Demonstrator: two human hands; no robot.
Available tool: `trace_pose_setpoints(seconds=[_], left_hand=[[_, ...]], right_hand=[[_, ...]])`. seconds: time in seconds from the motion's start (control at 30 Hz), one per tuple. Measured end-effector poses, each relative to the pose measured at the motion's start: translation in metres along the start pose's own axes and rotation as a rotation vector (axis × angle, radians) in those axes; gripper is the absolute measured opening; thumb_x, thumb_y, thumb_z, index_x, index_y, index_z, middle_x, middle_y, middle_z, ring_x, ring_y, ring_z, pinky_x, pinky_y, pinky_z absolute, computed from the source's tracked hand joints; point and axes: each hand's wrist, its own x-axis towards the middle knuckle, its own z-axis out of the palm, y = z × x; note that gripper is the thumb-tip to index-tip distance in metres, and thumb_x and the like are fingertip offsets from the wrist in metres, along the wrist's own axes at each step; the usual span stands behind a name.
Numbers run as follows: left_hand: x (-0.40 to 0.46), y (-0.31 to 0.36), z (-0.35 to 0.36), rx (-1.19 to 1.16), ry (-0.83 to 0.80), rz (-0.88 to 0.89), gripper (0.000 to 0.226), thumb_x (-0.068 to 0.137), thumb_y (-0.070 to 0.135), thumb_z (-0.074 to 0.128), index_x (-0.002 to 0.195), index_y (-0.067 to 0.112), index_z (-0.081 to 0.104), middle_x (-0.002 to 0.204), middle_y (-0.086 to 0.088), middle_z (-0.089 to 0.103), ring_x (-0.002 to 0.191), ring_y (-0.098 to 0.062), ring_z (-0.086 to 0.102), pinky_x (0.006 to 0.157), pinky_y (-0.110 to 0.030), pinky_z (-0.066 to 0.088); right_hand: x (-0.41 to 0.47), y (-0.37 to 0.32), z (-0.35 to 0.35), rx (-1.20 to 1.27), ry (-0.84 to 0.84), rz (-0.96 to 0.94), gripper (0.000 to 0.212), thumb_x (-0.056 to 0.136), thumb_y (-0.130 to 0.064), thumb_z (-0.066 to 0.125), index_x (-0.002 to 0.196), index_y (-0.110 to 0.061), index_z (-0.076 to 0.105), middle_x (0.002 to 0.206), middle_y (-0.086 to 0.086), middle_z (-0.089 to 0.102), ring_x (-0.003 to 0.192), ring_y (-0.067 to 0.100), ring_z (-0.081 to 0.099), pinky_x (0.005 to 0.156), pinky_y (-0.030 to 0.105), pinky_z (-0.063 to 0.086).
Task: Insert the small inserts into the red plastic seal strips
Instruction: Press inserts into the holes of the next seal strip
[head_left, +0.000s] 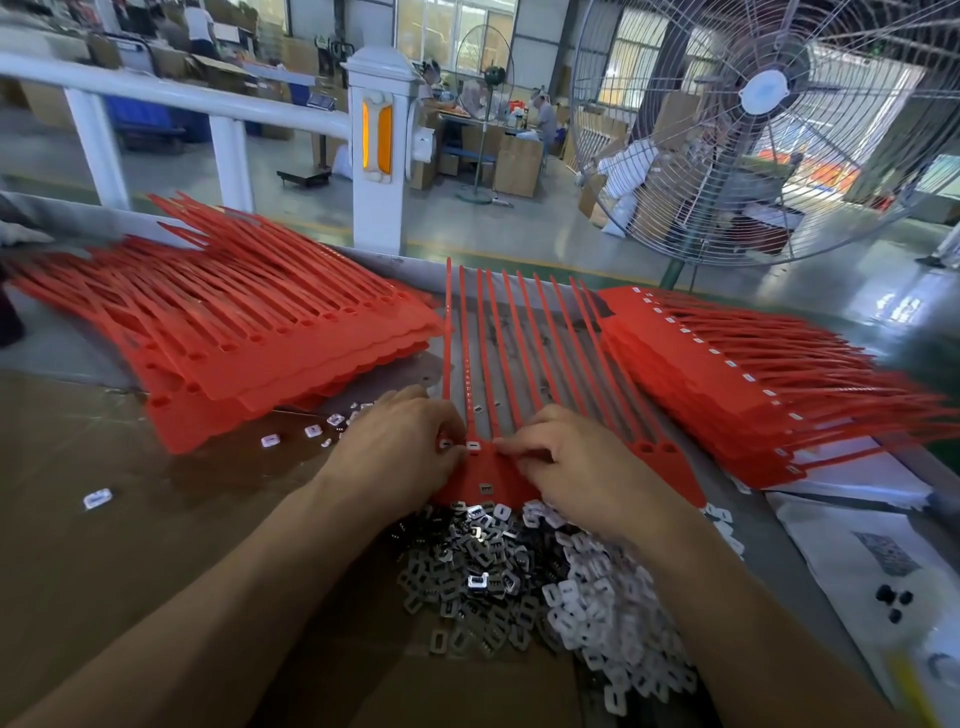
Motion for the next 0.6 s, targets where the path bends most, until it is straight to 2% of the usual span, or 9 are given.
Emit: trace_pose_setpoints(seconds=[0.07, 0.17, 0.27, 0.43, 0.53, 0.6], left_hand=[[0.0, -0.001, 0.0, -0.013, 0.001, -0.003, 0.02, 0.091, 0.044, 0.068, 0.108, 0.034, 0.069, 0.102, 0.009, 0.053, 0.106, -0.015, 0.052, 0.094, -0.037, 0.046], [0.0, -0.002, 0.001, -0.024, 0.004, -0.009, 0.02, 0.09, 0.044, 0.069, 0.108, 0.034, 0.069, 0.102, 0.01, 0.053, 0.106, -0.015, 0.052, 0.094, -0.037, 0.046], [0.0, -0.002, 0.002, -0.035, 0.014, -0.007, 0.02, 0.09, 0.044, 0.07, 0.108, 0.034, 0.07, 0.1, 0.012, 0.052, 0.105, -0.015, 0.053, 0.093, -0.037, 0.047], [0.001, -0.003, 0.002, -0.035, 0.017, -0.005, 0.02, 0.09, 0.044, 0.069, 0.107, 0.034, 0.07, 0.102, 0.011, 0.053, 0.106, -0.015, 0.053, 0.094, -0.038, 0.047], [0.001, -0.003, 0.002, -0.036, 0.021, -0.004, 0.019, 0.09, 0.044, 0.07, 0.107, 0.034, 0.07, 0.102, 0.01, 0.054, 0.105, -0.015, 0.054, 0.094, -0.039, 0.047], [0.001, -0.003, 0.002, -0.037, 0.02, -0.002, 0.019, 0.09, 0.044, 0.07, 0.106, 0.034, 0.07, 0.102, 0.01, 0.054, 0.105, -0.015, 0.054, 0.094, -0.039, 0.047]], right_hand=[[-0.008, 0.004, 0.0, 0.102, 0.045, -0.013, 0.026, 0.102, -0.026, 0.063, 0.124, -0.036, 0.073, 0.112, -0.017, 0.059, 0.102, -0.002, 0.058, 0.087, 0.02, 0.045], [-0.019, 0.004, -0.001, 0.187, 0.128, -0.004, 0.007, 0.094, -0.036, 0.074, 0.1, -0.035, 0.078, 0.096, -0.019, 0.062, 0.09, -0.007, 0.059, 0.075, 0.017, 0.043], [-0.023, -0.003, -0.002, 0.163, 0.058, 0.015, 0.012, 0.087, -0.046, 0.079, 0.084, -0.035, 0.075, 0.088, -0.016, 0.064, 0.083, -0.004, 0.06, 0.069, 0.02, 0.044], [-0.023, -0.014, -0.002, 0.124, -0.05, 0.049, 0.014, 0.083, -0.044, 0.084, 0.082, -0.033, 0.073, 0.085, -0.016, 0.07, 0.079, -0.003, 0.064, 0.067, 0.021, 0.052], [-0.023, -0.014, -0.002, 0.106, -0.057, 0.038, 0.012, 0.085, -0.04, 0.082, 0.083, -0.033, 0.072, 0.087, -0.015, 0.069, 0.08, -0.006, 0.062, 0.065, 0.018, 0.048], [-0.024, -0.013, -0.003, 0.146, -0.068, 0.046, 0.013, 0.086, -0.038, 0.082, 0.082, -0.033, 0.071, 0.084, -0.014, 0.069, 0.073, -0.005, 0.063, 0.059, 0.017, 0.044]])
